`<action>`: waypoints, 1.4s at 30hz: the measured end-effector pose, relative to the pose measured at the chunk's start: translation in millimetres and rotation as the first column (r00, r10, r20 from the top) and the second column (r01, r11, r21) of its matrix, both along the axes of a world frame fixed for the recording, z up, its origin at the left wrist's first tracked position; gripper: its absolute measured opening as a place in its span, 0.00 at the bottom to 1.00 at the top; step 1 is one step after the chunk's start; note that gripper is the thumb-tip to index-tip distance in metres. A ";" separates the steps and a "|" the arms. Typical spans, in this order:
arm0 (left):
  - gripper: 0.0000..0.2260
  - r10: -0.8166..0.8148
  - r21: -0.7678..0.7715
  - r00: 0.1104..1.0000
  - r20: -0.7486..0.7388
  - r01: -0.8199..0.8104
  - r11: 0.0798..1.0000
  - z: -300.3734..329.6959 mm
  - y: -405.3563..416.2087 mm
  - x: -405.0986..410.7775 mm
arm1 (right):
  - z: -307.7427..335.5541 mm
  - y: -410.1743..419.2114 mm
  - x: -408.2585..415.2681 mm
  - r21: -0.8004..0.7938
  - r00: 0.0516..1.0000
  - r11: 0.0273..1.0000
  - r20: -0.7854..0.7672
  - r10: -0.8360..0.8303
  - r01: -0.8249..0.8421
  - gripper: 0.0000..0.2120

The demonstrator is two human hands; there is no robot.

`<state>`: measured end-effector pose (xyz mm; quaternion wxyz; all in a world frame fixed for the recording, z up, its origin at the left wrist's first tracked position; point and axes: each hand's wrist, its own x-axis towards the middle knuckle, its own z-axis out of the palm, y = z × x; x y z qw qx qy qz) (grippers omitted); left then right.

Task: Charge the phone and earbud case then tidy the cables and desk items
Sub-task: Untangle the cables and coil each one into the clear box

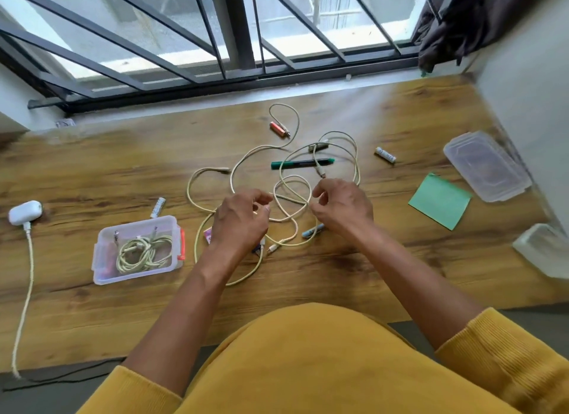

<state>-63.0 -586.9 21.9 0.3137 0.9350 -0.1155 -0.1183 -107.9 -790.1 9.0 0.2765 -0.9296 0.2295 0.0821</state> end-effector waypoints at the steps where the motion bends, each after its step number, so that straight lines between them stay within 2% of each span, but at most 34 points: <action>1: 0.09 0.001 -0.001 1.000 -0.005 -0.001 1.000 -1.1 -2.0 0.0 | -1.9 -0.4 1.3 0.000 1.000 1.000 -0.014 0.020 -0.020 0.09; 5: 0.09 0.024 -0.002 0.999 -0.037 -0.024 1.000 -2.8 -8.3 1.5 | -7.1 1.8 7.4 -0.018 0.996 0.997 -0.050 0.071 -0.072 0.08; 8: 0.09 0.043 -0.001 0.997 -0.061 -0.044 0.999 -3.3 -10.6 3.0 | -6.7 2.5 10.0 -0.026 0.997 0.997 -0.020 0.070 -0.070 0.06; 11: 0.09 0.051 -0.064 0.996 -0.080 -0.056 0.996 -4.5 -10.7 3.8 | -2.0 5.3 7.9 0.042 0.998 0.999 0.065 0.014 -0.016 0.05; 13: 0.11 0.086 -0.175 0.985 -0.151 -0.112 0.978 -4.9 -14.6 5.0 | 3.1 11.5 4.1 0.155 0.980 0.988 0.190 -0.057 0.028 0.04; 15: 0.12 0.176 -0.335 0.926 -0.334 -0.291 0.896 -1.4 -23.4 8.7 | 10.9 22.5 -2.2 0.297 0.953 0.955 0.294 -0.074 -0.017 0.03; 17: 0.11 0.192 -0.472 0.827 -0.529 -0.475 0.742 8.9 -33.1 15.2 | 20.4 35.1 -10.1 0.396 0.935 0.907 0.353 -0.006 -0.144 0.04; 19: 0.10 0.166 -0.541 0.798 -0.579 -0.529 0.654 21.4 -38.1 22.7 | 27.2 43.9 -15.8 0.436 0.919 0.866 0.389 0.066 -0.246 0.05; 22: 0.10 0.118 -0.594 0.851 -0.511 -0.449 0.667 36.5 -38.4 29.1 | 31.0 49.6 -21.0 0.439 0.910 0.856 0.406 0.082 -0.273 0.04; 24: 0.11 0.042 -0.614 0.885 -0.464 -0.356 0.704 44.6 -35.8 28.7 | 30.8 49.7 -23.2 0.382 0.888 0.911 0.458 -0.038 -0.158 0.07; 27: 0.11 -0.097 -0.607 0.912 -0.397 -0.182 0.773 56.2 -29.7 25.5 | 31.2 39.7 -23.9 0.198 0.782 0.970 0.580 -0.229 0.138 0.23; 30: 0.11 -0.244 -0.628 0.899 -0.363 -0.042 0.777 66.1 -24.3 22.6 | 33.9 25.9 -17.9 0.071 0.724 0.971 0.654 -0.220 0.230 0.35; 32: 0.11 -0.297 -0.651 0.886 -0.357 -0.008 0.759 70.5 -20.8 22.6 | 34.7 19.8 -13.7 0.067 0.698 0.958 0.671 -0.251 0.279 0.36; 34: 0.11 -0.316 -0.672 0.884 -0.344 0.003 0.741 73.9 -15.1 24.9 | 34.2 13.5 -10.3 0.075 0.695 0.940 0.654 -0.299 0.333 0.31; 38: 0.11 -0.319 -0.719 0.879 -0.354 -0.038 0.694 76.3 2.9 33.9 | 33.5 -0.1 -6.1 -0.015 0.716 0.919 0.631 -0.297 0.394 0.10; 40: 0.12 -0.230 -0.711 0.900 -0.370 -0.115 0.693 73.0 11.5 39.7 | 33.3 -4.4 -5.8 0.020 0.752 0.941 0.596 -0.283 0.338 0.05; 42: 0.13 -0.065 -0.657 0.933 -0.355 -0.199 0.727 64.8 17.2 45.3 | 33.8 -9.1 -4.1 0.165 0.801 0.954 0.518 -0.300 0.251 0.04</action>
